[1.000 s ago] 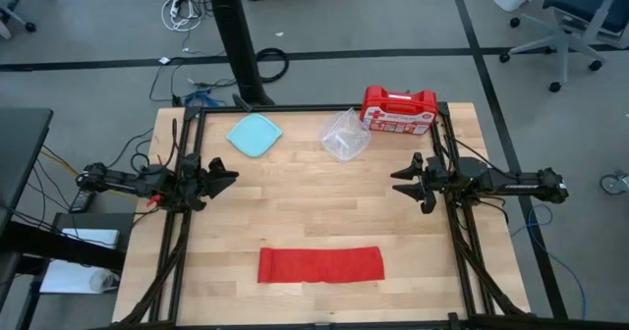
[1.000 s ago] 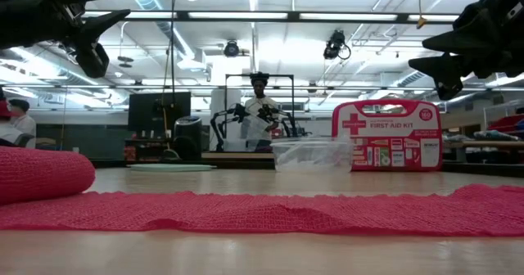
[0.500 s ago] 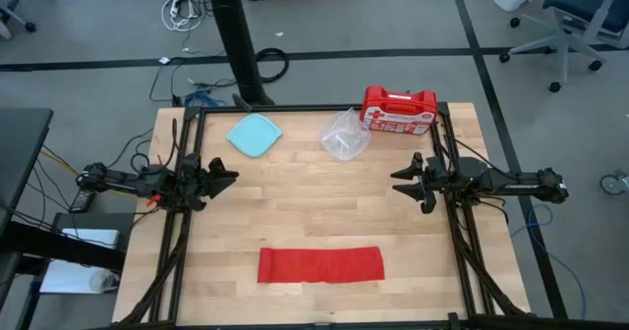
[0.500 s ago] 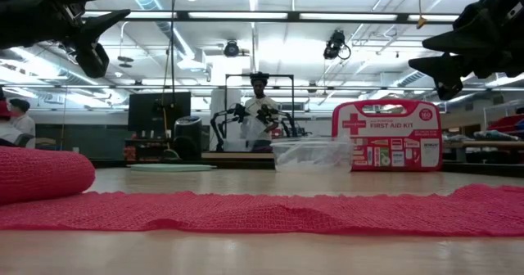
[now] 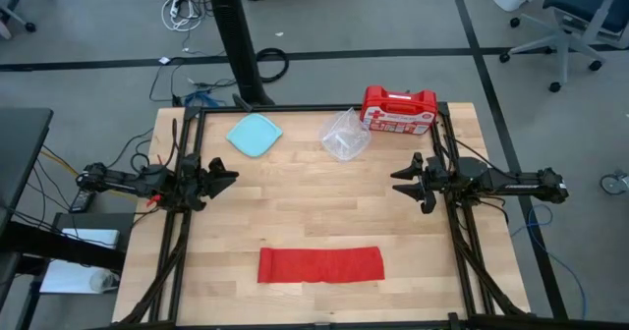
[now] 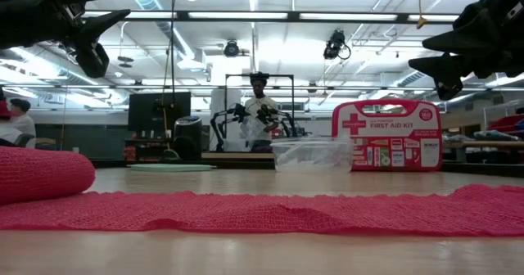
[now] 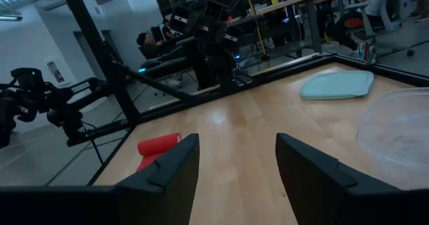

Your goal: Roll bandage

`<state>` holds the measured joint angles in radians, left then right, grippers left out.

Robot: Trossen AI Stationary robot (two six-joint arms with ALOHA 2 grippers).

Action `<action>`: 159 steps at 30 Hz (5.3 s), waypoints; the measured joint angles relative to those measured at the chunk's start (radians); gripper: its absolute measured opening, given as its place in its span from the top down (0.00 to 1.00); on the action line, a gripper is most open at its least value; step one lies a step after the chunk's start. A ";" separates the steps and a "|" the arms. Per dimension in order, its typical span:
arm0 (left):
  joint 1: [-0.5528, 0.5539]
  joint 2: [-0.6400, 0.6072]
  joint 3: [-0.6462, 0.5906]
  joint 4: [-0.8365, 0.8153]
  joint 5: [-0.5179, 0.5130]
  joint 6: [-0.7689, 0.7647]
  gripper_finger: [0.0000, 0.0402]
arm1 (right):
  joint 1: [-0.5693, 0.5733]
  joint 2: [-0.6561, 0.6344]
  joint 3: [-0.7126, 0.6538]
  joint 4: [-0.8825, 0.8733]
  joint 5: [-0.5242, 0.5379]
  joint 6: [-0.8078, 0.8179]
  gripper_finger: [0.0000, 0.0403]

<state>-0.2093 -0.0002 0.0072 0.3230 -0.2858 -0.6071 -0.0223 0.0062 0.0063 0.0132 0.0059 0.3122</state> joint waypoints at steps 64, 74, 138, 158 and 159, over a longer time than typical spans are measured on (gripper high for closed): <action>0.000 0.000 0.000 -0.011 -0.015 0.054 0.68 | 0.000 0.000 0.000 0.000 0.004 0.000 0.51; 0.000 0.000 0.000 -0.007 -0.017 0.084 0.68 | 0.000 0.000 0.000 0.000 0.000 0.000 0.51; 0.000 0.567 0.328 -0.525 0.090 0.233 0.68 | 0.058 0.513 0.139 0.247 0.043 0.170 0.52; -0.237 0.798 0.508 -0.491 0.064 0.252 0.68 | 0.211 1.116 0.565 0.196 0.119 -0.004 0.52; -0.259 0.801 0.508 -0.489 0.045 0.237 0.68 | 0.220 1.139 0.588 0.179 0.135 -0.011 0.52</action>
<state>-0.4679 0.8006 0.5148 -0.1660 -0.2404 -0.3703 0.1974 1.1454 0.5942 0.1917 0.1410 0.3016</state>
